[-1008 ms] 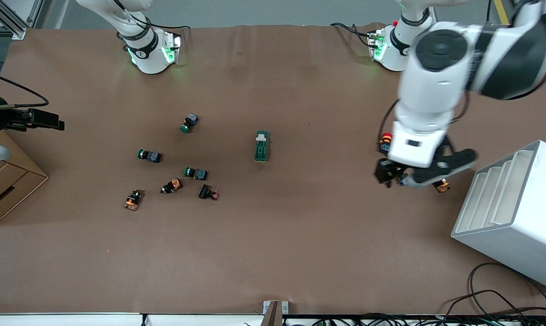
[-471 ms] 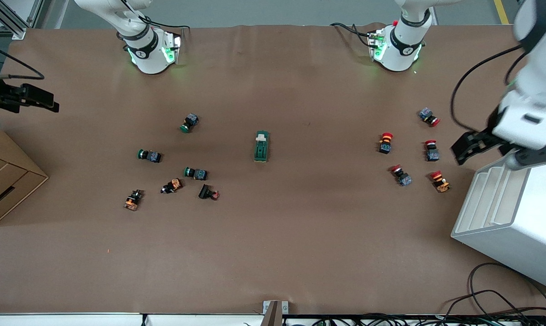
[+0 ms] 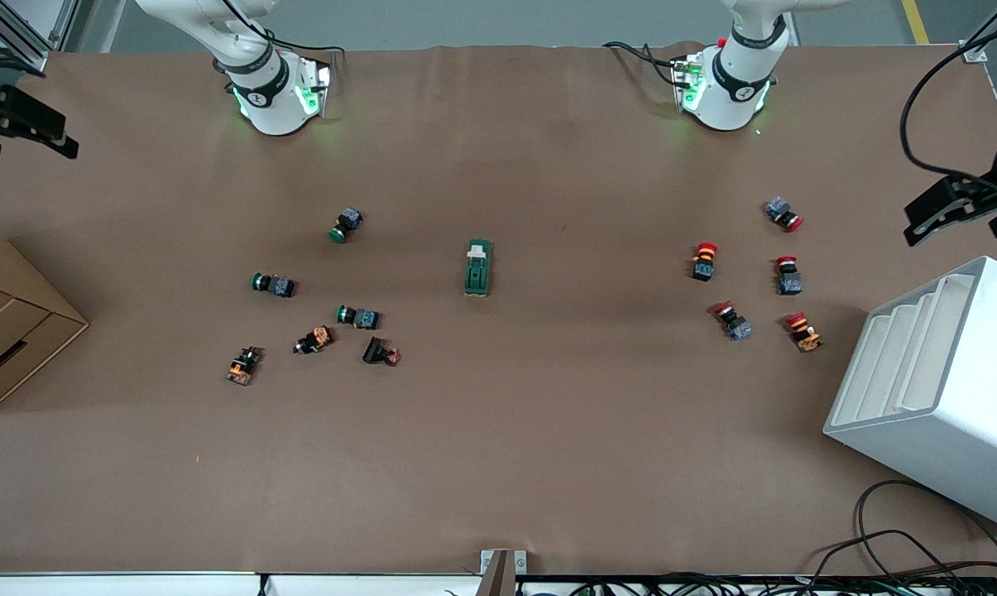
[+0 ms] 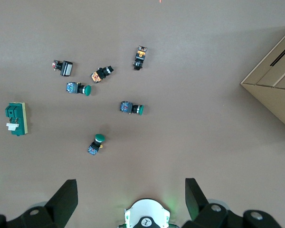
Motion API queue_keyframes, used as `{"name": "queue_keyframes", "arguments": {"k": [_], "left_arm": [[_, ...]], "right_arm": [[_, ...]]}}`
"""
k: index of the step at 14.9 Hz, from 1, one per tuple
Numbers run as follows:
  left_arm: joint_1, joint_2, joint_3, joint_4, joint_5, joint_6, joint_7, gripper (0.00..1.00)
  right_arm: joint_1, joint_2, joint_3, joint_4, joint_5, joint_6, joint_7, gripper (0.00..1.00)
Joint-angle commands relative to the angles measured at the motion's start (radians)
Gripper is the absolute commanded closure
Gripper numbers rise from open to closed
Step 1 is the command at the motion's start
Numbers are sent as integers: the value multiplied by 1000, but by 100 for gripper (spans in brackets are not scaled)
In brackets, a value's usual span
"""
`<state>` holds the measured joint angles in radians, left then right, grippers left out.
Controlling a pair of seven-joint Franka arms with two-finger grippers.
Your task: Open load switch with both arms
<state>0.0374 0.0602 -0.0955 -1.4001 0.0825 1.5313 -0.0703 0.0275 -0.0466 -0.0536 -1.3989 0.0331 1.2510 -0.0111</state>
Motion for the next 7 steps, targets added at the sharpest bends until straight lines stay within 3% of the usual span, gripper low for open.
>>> {"name": "queue_keyframes", "arguments": {"k": [1,4,7], "left_arm": [[-27,-57,25,-46,-16,-37,56,0],[-30,-83,26,-57,-42,-105,55,0],[-28,-131,26,-129,-56,-111,56,0]], "right_arm": [[6,-21,-8,-46,1,18,-12,0],[9,-21,-8,-46,1,21,-12,0],[6,-21,-8,-46,-1,21,-12,0]]}}
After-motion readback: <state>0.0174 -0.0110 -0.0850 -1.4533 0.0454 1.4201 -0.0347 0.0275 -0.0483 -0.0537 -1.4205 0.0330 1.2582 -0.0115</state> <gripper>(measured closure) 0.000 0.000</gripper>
